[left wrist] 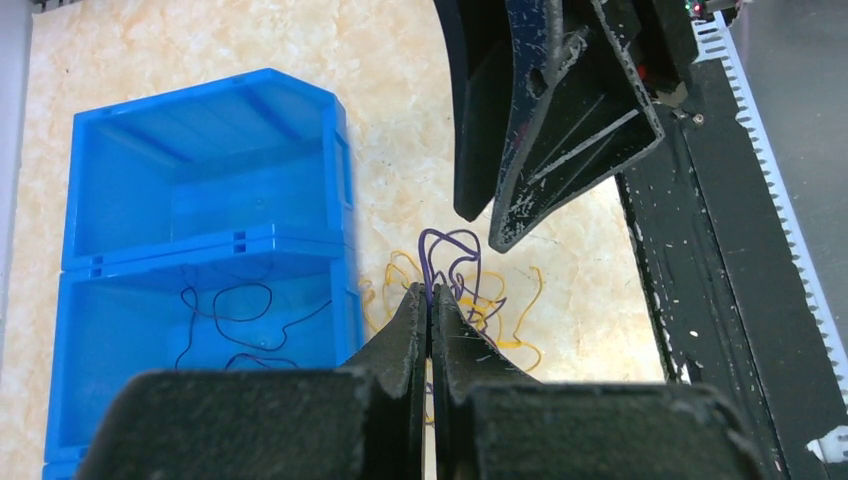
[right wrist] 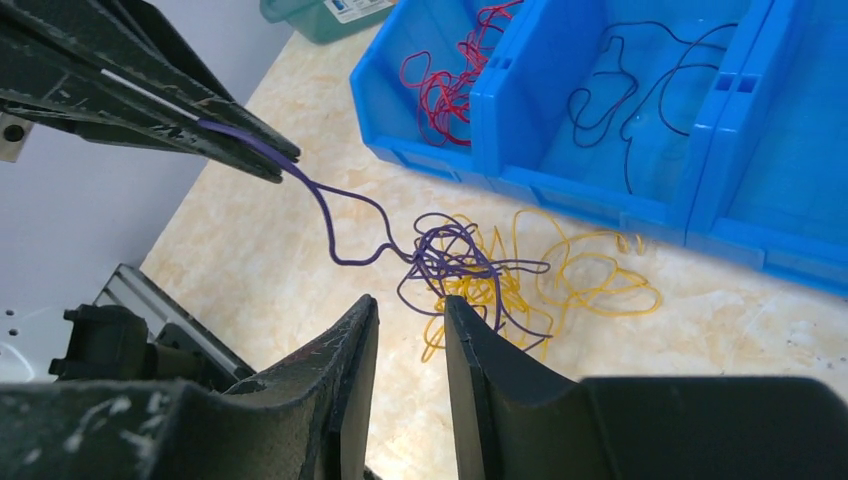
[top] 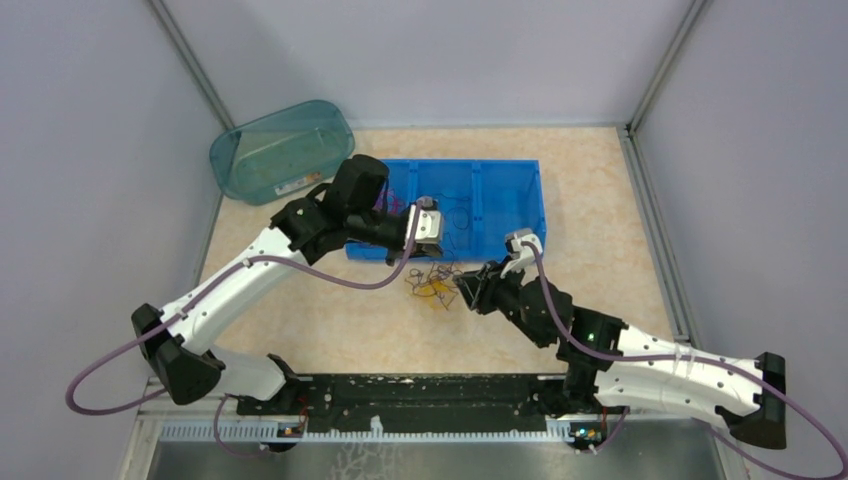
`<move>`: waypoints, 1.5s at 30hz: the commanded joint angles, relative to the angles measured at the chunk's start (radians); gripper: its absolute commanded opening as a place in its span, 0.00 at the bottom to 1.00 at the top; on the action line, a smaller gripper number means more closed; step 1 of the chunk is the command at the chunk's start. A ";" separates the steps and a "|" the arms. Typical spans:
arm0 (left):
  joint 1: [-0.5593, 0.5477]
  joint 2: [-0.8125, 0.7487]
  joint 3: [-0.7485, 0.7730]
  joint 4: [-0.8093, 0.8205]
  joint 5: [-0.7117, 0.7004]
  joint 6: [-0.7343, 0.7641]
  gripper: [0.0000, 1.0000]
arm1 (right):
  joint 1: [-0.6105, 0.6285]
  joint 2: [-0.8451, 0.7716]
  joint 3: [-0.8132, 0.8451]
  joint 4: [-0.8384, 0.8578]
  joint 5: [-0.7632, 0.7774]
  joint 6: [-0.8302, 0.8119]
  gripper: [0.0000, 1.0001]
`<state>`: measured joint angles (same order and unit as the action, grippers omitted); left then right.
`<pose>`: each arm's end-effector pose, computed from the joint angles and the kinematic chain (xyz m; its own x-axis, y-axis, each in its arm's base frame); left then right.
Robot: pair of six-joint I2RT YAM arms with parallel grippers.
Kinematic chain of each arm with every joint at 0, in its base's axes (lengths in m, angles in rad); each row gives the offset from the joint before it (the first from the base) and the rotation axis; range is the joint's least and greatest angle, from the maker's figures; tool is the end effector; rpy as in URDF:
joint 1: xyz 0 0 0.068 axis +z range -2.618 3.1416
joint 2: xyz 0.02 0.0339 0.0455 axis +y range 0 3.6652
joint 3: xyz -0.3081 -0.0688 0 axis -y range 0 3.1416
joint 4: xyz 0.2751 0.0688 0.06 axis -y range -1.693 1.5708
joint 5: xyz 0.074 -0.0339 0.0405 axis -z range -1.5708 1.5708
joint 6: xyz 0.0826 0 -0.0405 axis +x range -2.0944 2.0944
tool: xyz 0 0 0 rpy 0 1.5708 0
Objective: Untangle the cables
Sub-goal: Untie the cable.
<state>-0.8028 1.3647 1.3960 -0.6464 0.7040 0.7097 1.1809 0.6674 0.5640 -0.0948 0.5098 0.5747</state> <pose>0.1991 -0.2831 0.4046 0.2925 0.4121 -0.8629 0.9557 -0.1572 0.2489 0.1137 0.1707 0.3067 -0.4028 0.2680 -0.8752 -0.4843 0.7489 0.4523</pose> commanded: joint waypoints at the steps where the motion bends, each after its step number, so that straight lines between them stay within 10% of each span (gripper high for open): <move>1: -0.006 -0.036 0.041 -0.081 0.012 0.040 0.00 | 0.007 -0.002 0.032 0.063 0.029 -0.033 0.32; 45: -0.022 0.032 0.528 -0.349 0.258 -0.042 0.00 | -0.006 0.267 0.016 0.303 0.152 -0.131 0.42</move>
<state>-0.8185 1.3853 1.8069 -0.9947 0.9115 0.6842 1.1797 0.9382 0.6342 0.1642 0.6682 0.3943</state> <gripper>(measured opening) 0.014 0.427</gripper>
